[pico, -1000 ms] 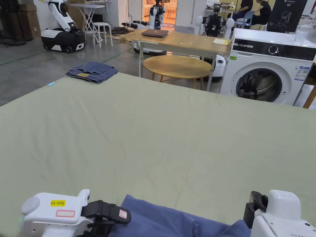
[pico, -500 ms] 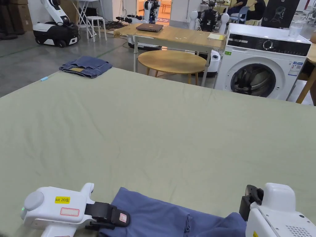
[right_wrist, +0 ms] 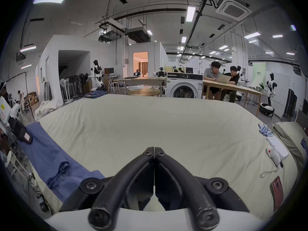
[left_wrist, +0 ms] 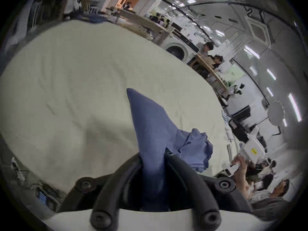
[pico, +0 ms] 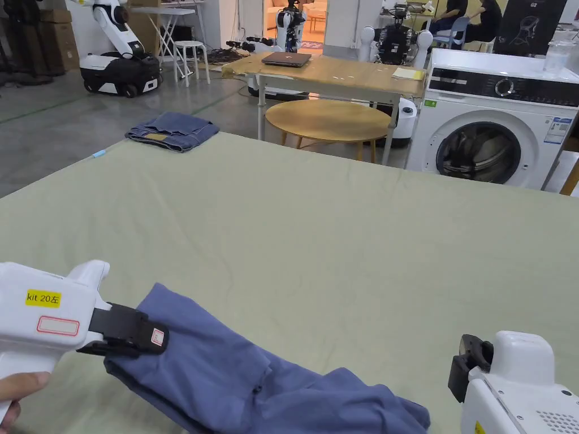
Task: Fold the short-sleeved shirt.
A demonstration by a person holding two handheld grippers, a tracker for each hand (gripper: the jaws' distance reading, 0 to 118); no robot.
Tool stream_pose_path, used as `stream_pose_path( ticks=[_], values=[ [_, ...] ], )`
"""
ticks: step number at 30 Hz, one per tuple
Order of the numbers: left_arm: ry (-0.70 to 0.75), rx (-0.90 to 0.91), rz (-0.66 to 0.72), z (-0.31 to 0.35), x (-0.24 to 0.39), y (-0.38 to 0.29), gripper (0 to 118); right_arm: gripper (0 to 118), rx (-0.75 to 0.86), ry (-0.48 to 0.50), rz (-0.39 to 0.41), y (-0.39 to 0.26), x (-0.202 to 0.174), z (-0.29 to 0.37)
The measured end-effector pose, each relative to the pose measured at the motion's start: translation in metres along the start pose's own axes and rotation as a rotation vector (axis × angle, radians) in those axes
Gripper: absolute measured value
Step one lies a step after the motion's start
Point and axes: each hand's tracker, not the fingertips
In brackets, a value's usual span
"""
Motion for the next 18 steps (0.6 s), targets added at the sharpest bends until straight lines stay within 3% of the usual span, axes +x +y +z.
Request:
stream_pose_path(
  ticks=[3, 13, 18],
  values=[
    [0.085, -0.014, -0.034, 0.003, 0.022, 0.003, 6, 0, 0.004, 0.007, -0.003, 0.000, 0.000, 0.001],
    [0.067, -0.088, -0.142, -0.033, 0.095, -0.002, 6, 0, -0.011, -0.004, -0.014, -0.007, 0.007, 0.004],
    [0.079, -0.156, -0.276, -0.059, 0.138, -0.005, 6, 0, -0.015, -0.010, -0.014, -0.008, 0.011, 0.006]
  ],
)
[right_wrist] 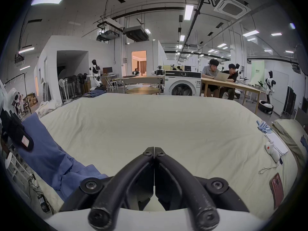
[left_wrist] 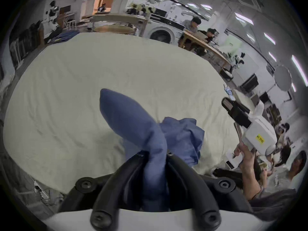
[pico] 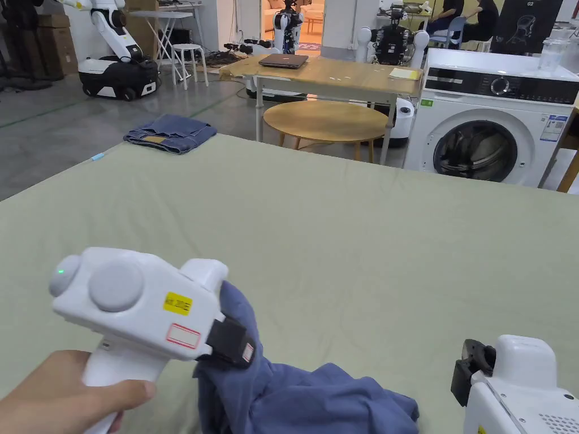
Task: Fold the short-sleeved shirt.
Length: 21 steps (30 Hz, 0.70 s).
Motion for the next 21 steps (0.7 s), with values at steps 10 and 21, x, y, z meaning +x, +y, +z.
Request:
stream_pose_path(
  ticks=[10, 21],
  values=[
    [-0.064, -0.162, -0.105, -0.102, 0.074, 0.006, 6, 0, -0.019, -0.025, -0.008, -0.006, 0.009, 0.004],
    [-0.197, -0.221, 0.101, -0.167, 0.059, -0.012, 35, 0, -0.044, -0.053, -0.023, -0.011, 0.020, 0.006]
  ],
)
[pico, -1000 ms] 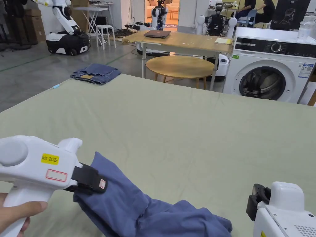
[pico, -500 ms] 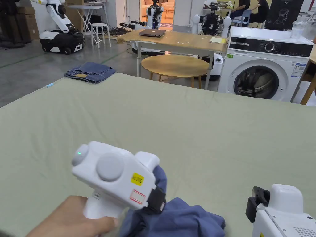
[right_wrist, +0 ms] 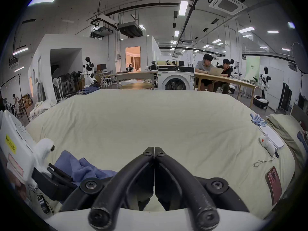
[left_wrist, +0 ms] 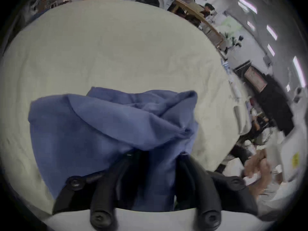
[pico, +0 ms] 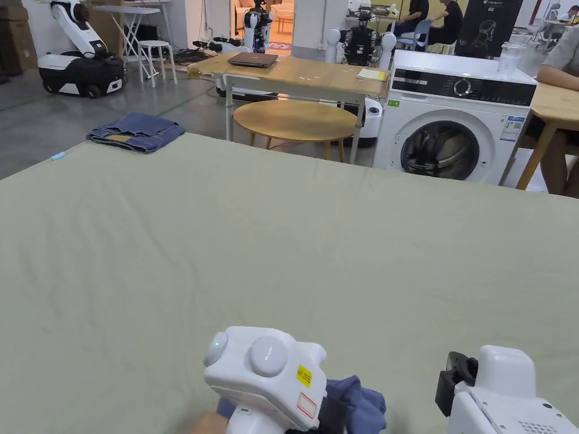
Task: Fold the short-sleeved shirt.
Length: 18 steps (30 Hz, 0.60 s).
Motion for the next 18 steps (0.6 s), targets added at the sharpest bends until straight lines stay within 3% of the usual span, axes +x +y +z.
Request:
stream_pose_path(
  ticks=[3, 10, 11, 13, 18],
  values=[
    [-0.016, 0.034, -0.025, 0.025, 0.006, -0.002, 51, 0, 0.001, 0.001, -0.004, 0.000, 0.001, 0.000],
    [-0.221, 0.194, 0.016, 0.074, -0.004, 0.006, 50, 0, 0.013, 0.008, -0.009, 0.002, 0.000, 0.003],
    [-0.211, 0.194, 0.015, 0.070, -0.007, 0.008, 39, 0, 0.015, 0.007, -0.010, 0.003, 0.000, 0.003],
    [-0.211, 0.185, 0.023, 0.052, -0.014, 0.011, 5, 0, 0.017, 0.010, -0.014, 0.003, 0.000, 0.004],
    [-0.387, 0.037, 0.172, -0.024, -0.034, 0.005, 1, 0, 0.022, 0.011, -0.013, 0.005, 0.000, 0.005]
  ],
)
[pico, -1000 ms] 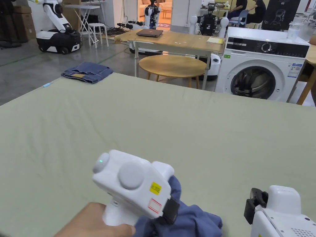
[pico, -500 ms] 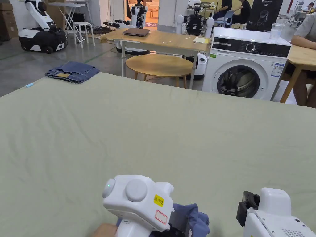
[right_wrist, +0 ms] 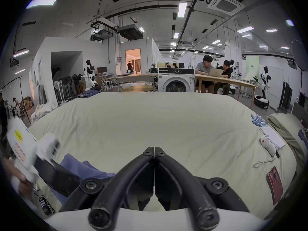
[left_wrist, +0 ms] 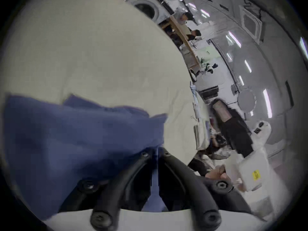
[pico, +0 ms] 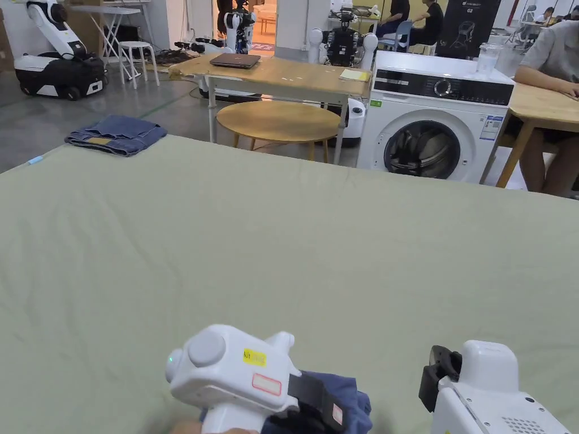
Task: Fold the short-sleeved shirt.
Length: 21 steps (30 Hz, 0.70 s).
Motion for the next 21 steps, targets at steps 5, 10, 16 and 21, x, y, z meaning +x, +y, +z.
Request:
stream_pose_path(
  ticks=[5, 10, 16, 21],
  values=[
    [0.000, -0.026, 0.058, -0.040, -0.028, -0.013, 0, 0, 0.000, -0.005, 0.008, 0.000, 0.002, 0.001],
    [0.039, -0.020, 0.004, -0.038, -0.019, -0.012, 0, 0, 0.000, -0.007, 0.008, -0.001, 0.005, 0.000],
    [0.131, 0.029, -0.166, -0.004, 0.017, -0.009, 0, 0, 0.033, -0.003, 0.022, 0.003, 0.000, 0.000],
    [0.238, 0.328, -0.339, 0.065, 0.038, -0.012, 0, 0, 0.076, -0.006, 0.028, 0.012, -0.007, -0.006]
  ],
)
